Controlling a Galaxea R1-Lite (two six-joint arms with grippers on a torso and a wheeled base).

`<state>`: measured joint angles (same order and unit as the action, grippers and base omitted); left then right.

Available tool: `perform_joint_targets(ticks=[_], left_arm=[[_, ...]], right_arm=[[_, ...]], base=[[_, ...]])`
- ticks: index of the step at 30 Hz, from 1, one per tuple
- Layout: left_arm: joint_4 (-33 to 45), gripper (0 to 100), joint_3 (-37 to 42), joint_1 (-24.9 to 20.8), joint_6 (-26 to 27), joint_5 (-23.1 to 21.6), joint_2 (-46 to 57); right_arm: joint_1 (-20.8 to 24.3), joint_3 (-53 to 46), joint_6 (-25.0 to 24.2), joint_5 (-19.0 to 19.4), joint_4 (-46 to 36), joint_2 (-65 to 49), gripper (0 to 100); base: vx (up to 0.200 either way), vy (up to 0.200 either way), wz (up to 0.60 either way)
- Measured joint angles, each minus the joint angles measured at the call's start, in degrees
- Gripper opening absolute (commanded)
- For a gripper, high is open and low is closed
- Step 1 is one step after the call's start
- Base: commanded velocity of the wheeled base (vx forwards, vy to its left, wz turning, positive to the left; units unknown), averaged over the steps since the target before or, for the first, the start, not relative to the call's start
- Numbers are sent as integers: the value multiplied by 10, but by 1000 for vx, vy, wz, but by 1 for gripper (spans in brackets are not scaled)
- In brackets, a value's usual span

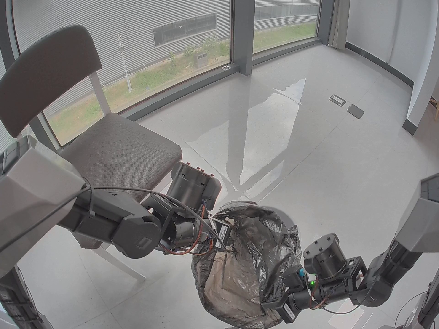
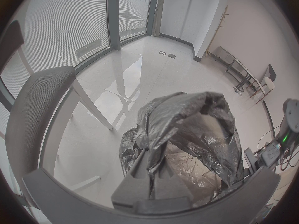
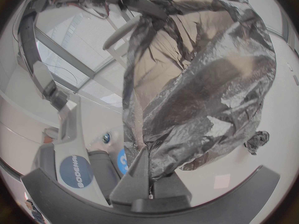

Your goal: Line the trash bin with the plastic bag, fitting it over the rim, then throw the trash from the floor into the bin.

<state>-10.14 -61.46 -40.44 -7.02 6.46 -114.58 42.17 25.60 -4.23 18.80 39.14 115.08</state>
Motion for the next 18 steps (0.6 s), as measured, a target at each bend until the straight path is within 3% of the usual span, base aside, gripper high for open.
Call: perform_joint_targets(ticks=[5,18], left_arm=[[11,0,-20,3,2,3,-13],[37,0,-83,5,18,15,-64]], right_arm=[[-12,44,-1,27,-12,3,0],[-74,108,21,30,-30,72,0]], base=[[0,0,0],[0,0,0]])
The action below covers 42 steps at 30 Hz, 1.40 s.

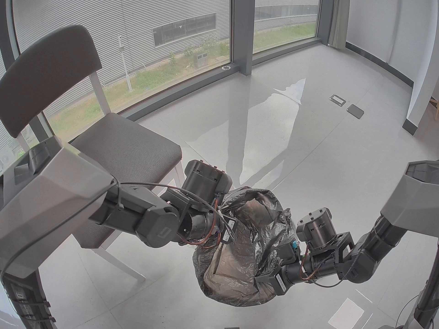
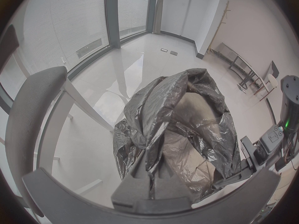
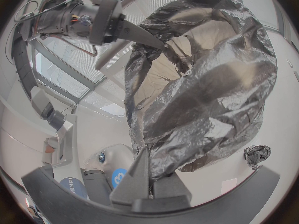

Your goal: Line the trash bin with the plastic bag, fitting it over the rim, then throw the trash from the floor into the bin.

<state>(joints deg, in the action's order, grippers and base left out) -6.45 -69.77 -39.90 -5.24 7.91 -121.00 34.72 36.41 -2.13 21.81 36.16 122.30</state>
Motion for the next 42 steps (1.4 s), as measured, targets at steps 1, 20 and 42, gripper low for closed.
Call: perform_joint_targets(ticks=[1,20,42], left_arm=[[7,0,-2,0,2,3,-2],[81,0,-67,-14,36,12,-44],[129,0,-162,-66,56,4,-89]], right_arm=[[-2,5,1,0,0,7,0],[-17,51,0,-1,-143,50,0],[-53,26,31,0,-261,-44,0]], base=[[0,0,0],[0,0,0],[0,0,0]])
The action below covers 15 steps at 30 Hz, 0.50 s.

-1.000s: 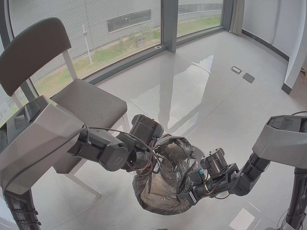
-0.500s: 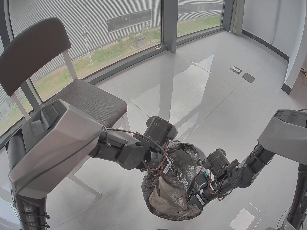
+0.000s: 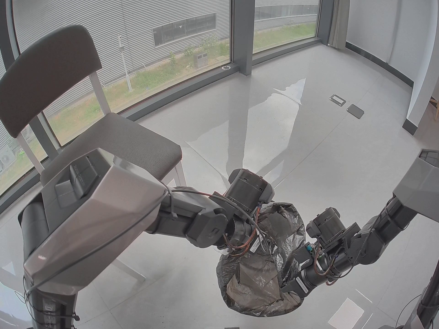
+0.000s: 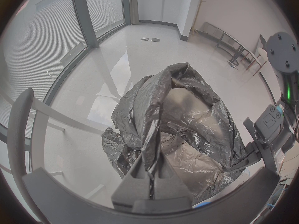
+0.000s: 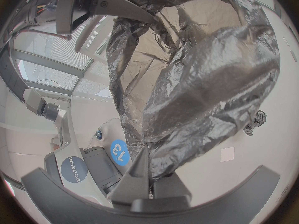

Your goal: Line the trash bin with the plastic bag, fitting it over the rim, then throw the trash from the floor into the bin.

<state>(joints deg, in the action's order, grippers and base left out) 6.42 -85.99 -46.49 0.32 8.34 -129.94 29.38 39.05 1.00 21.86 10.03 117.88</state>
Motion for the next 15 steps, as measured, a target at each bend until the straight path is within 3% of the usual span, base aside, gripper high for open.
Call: perform_joint_targets(ticks=[15], left_arm=[[16,0,-80,-2,-25,-2,-68]], right_arm=[[-29,-31,6,0,0,-20,0]], base=[[0,0,0]])
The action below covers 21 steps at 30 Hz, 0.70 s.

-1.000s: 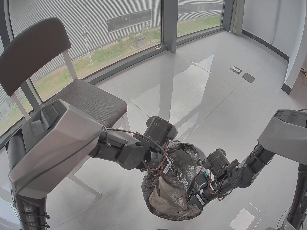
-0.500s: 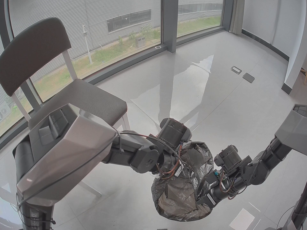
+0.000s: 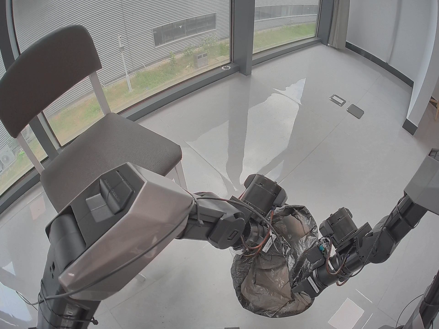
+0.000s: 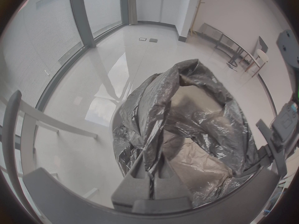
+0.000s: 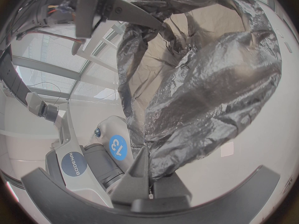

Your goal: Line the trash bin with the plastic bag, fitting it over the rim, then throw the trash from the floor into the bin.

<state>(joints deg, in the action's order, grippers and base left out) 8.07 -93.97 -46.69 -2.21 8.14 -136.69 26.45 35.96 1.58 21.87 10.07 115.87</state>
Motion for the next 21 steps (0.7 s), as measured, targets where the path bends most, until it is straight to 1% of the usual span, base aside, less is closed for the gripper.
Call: perform_joint_targets(ticks=[4,8,12,16,18,21], left_arm=[[10,0,14,12,-11,-7,6],[13,0,44,27,-12,-18,24],[15,0,61,36,-11,-22,41],[16,0,68,41,-9,-22,51],[20,0,70,43,-9,-23,57],[34,0,70,44,-9,-23,62]], right_arm=[[8,16,0,0,-4,0,0],[20,55,-1,0,-31,7,0],[30,106,-2,4,-72,22,0],[33,154,-4,17,-114,39,0],[32,181,-5,23,-155,50,0],[29,209,-5,26,-196,59,0]], base=[[0,0,0],[0,0,0],[0,0,0],[0,0,0],[0,0,0],[0,0,0]])
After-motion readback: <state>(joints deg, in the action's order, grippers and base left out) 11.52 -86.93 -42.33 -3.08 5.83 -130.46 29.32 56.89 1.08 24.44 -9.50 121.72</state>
